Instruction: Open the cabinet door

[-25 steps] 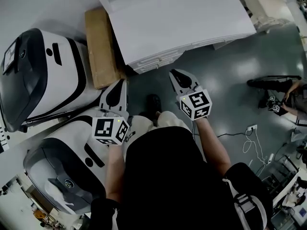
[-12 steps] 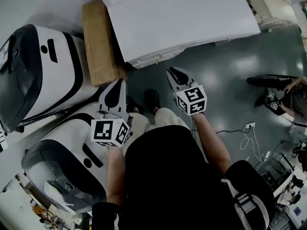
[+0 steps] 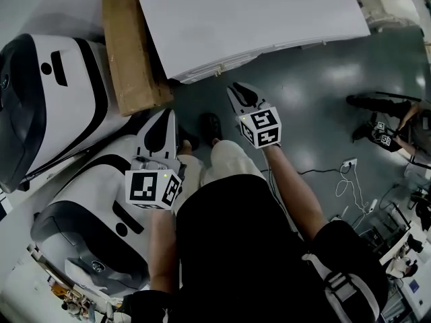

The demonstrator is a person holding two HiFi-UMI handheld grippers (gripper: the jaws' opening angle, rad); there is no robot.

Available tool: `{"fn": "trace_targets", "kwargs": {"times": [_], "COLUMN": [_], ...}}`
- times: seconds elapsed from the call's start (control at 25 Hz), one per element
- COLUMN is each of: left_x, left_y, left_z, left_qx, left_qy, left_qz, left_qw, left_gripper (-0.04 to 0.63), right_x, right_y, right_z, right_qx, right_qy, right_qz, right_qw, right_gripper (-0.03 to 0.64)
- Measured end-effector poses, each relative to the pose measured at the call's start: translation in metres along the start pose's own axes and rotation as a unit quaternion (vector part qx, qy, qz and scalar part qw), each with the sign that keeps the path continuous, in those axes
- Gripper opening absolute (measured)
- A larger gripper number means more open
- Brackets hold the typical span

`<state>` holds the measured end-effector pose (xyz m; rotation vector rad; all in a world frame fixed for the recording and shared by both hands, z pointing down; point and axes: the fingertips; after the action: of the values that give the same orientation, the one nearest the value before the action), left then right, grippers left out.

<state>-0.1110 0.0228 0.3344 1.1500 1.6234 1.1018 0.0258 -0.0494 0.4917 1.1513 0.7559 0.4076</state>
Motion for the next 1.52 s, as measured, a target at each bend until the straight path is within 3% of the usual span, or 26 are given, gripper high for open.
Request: {"fn": "trace_targets", "kwargs": {"times": [0.72, 1.52], "left_x": [-0.013, -0.026], "left_y": [0.035, 0.068], "left_z": [-0.019, -0.036], "left_qx": [0.022, 0.038], "left_qy": [-0.014, -0.014], "left_qz": [-0.022, -0.056], "left_qw": [0.9994, 0.9976], "left_gripper": [0.022, 0.023], "right_x": [-0.057, -0.118], "right_y": [0.082, 0.141], "right_z": [0.037, 0.077], "right_qx": [0.002, 0.003], "right_qy": [0.045, 0.086], "right_qz": [-0.062, -0.124], "right_qw": [0.997, 0.989], "right_gripper": [0.103, 0.121]}}
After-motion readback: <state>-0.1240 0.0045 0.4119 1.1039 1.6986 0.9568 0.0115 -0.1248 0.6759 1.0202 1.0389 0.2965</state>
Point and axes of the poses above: the fingertips, and each gripper's own axes: x backward along the fingers, z to its right, y out of its underside, and after that the axes turned 15 degrees about z, right-handed
